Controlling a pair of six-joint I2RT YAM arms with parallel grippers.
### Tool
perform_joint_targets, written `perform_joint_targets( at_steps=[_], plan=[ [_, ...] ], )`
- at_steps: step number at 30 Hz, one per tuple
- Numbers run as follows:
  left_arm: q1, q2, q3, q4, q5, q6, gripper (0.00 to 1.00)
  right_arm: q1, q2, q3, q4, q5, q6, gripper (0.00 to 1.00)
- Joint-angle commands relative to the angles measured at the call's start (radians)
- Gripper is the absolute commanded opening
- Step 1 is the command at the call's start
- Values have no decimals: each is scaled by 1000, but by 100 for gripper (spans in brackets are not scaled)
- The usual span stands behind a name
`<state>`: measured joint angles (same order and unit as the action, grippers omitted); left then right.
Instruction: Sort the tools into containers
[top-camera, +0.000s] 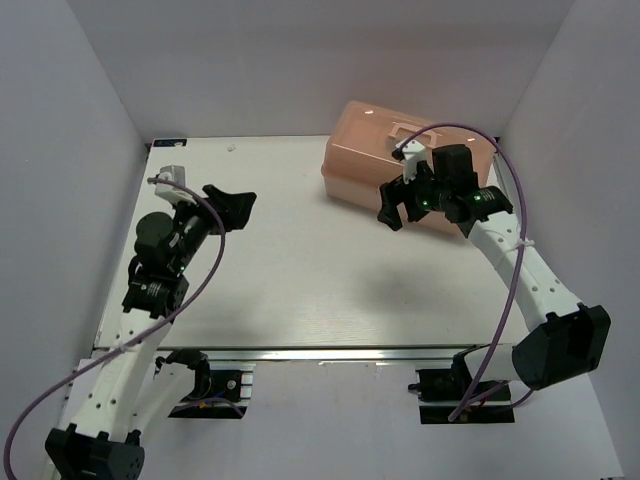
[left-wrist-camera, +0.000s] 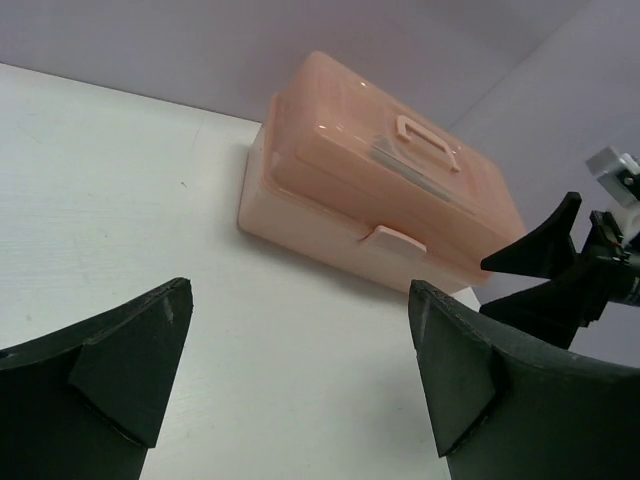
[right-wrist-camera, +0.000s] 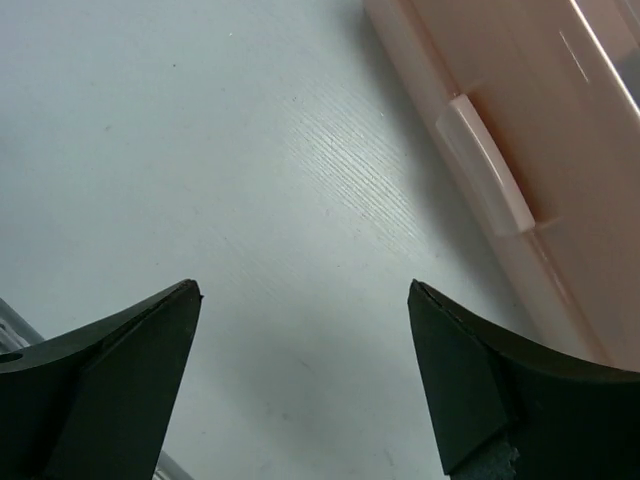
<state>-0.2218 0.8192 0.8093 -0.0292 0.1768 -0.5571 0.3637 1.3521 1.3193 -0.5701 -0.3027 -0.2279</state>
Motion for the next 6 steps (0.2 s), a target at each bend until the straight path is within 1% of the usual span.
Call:
perform_joint_targets(
  at_steps=[1,4,6],
  plan=[
    [-1,-57,-47,-118,-14,33,98,-9,-56,-17,33,28,113,89],
    [-1,-94,-56,-146,-7,25,98,-11,-48,-15,47,50,128,89],
    [-1,-109,-68,-146,-5,26,98,-15,-54,-43,82,71,143,90]
  ],
)
